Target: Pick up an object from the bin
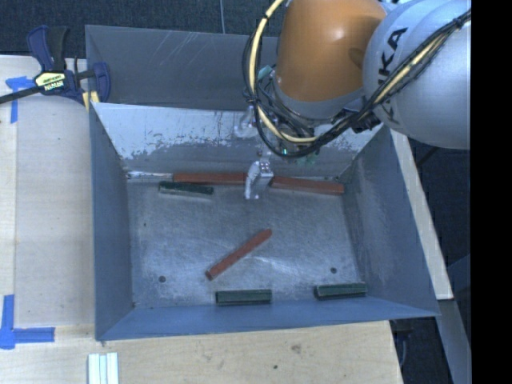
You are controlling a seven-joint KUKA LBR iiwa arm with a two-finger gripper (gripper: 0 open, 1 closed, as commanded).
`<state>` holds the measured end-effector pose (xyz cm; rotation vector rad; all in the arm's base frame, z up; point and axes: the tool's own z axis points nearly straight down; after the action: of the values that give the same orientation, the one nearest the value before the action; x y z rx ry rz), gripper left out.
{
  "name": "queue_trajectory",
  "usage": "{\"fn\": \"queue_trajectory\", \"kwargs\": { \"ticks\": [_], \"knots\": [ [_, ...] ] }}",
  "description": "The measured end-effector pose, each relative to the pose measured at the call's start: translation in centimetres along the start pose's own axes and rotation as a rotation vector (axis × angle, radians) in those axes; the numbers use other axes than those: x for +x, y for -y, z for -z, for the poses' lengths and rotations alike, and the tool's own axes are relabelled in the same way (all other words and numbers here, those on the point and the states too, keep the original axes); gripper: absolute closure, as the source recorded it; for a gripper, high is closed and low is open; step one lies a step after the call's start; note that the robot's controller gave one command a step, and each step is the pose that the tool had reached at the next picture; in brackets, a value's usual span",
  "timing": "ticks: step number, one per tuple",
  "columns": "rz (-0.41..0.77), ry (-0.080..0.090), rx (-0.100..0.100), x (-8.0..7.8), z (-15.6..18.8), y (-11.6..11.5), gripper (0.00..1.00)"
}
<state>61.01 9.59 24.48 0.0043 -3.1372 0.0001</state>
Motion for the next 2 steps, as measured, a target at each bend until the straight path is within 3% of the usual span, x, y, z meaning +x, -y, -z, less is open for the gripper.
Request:
{"fn": "queue_trajectory", "kwargs": {
  "ticks": [1, 2],
  "knots": [
    [-0.002, 0.008, -0.001, -0.1, 0.4, 0.0, 0.00],
    [-0.003, 0.013, -0.002, 2.0, -4.5, 0.3, 0.00]
  ]
}}
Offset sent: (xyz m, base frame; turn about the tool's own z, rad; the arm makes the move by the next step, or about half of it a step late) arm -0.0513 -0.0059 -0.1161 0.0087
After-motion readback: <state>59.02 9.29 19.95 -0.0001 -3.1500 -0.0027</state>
